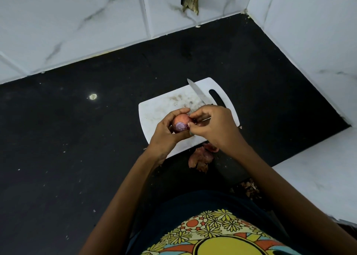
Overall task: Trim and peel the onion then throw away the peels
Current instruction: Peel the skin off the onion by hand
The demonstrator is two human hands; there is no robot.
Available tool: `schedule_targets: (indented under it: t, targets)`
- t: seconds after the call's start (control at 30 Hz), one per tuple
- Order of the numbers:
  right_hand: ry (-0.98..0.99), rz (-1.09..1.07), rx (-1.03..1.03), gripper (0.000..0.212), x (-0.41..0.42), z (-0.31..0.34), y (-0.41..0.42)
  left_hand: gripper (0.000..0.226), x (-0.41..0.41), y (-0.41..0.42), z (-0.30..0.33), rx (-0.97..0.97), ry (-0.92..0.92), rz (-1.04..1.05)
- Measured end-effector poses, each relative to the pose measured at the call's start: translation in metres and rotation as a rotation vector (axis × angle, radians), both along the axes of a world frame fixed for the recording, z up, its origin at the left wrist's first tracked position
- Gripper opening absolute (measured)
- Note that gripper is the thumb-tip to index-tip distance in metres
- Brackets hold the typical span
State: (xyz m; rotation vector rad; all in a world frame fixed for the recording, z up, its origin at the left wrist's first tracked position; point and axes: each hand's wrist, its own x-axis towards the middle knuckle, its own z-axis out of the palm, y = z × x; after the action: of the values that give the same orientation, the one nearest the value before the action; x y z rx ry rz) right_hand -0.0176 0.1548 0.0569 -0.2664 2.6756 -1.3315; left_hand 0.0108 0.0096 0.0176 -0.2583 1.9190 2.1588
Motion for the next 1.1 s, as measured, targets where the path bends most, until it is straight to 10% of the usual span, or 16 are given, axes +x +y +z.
schedule_targets:
  t: [1.1]
  targets:
    - [0.002, -0.011, -0.020, 0.010, 0.001, -0.009, 0.004, 0.053, 0.008, 0.001, 0.002, 0.060, -0.076, 0.074]
